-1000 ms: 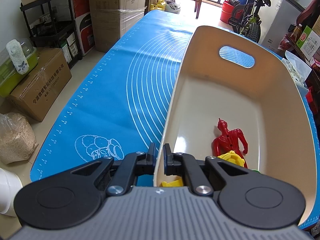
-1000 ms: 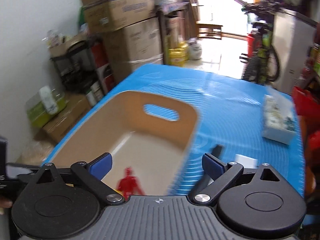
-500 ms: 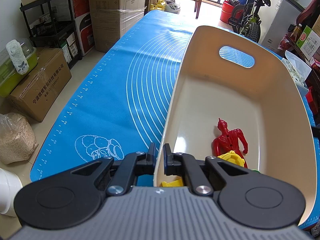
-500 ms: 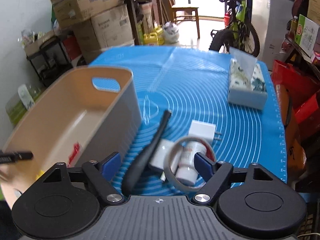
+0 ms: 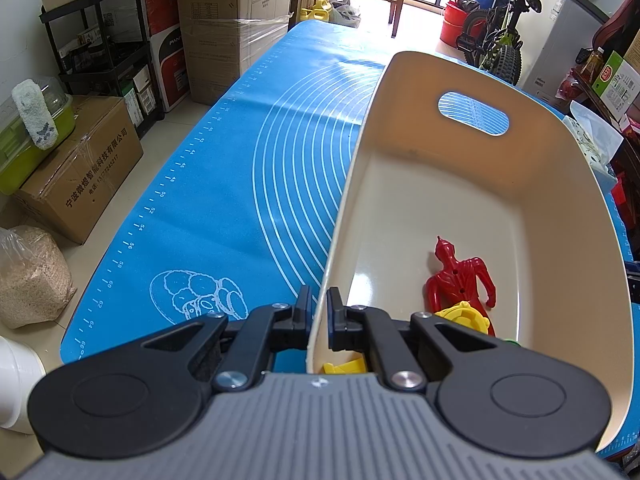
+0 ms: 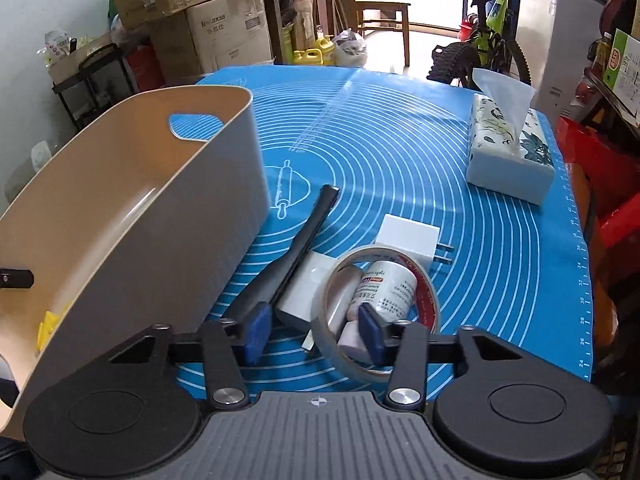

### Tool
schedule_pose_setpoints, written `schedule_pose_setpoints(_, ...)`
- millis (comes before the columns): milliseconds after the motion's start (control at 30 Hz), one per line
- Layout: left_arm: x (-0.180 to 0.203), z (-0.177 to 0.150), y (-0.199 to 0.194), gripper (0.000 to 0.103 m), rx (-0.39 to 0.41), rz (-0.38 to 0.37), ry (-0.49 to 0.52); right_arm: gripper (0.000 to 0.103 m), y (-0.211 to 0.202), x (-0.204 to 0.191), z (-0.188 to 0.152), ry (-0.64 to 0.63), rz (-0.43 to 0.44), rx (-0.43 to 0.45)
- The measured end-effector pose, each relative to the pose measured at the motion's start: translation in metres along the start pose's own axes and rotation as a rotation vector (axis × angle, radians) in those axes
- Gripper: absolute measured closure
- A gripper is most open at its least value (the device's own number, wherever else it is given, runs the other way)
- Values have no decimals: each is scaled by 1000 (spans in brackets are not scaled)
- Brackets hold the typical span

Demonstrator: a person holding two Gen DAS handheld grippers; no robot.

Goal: Organize rigid objects
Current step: 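Move the right tool toward the tape roll and white bottle, then grasp the clear tape roll by its rim with the right tool and lift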

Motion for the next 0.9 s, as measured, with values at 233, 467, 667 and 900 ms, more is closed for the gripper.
schedule_pose_setpoints(233, 0, 0, 0, 94, 0, 0, 0, 62, 11, -5, 1, -53, -26, -30)
schedule_pose_setpoints(467, 0, 0, 0, 94, 0, 1, 1, 83, 5, -6, 3, -67, -53, 9)
schedule_pose_setpoints(667, 0, 0, 0, 94, 0, 0, 0, 86, -16, 3, 5, -33, -47, 64)
schedule_pose_setpoints(900, 0, 0, 0, 94, 0, -1, 0, 86, -43, 14, 7, 13, -31, 139)
Point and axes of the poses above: each gripper's, at about its wrist camera, not at the fingertips, and y roughly the way its jaws point, x to its right, z to its top, the point moved 8 cm from there along y, roughly the way its jaws point, and after that the axes turned 8 degrees about -x, right-handed, at the moved point
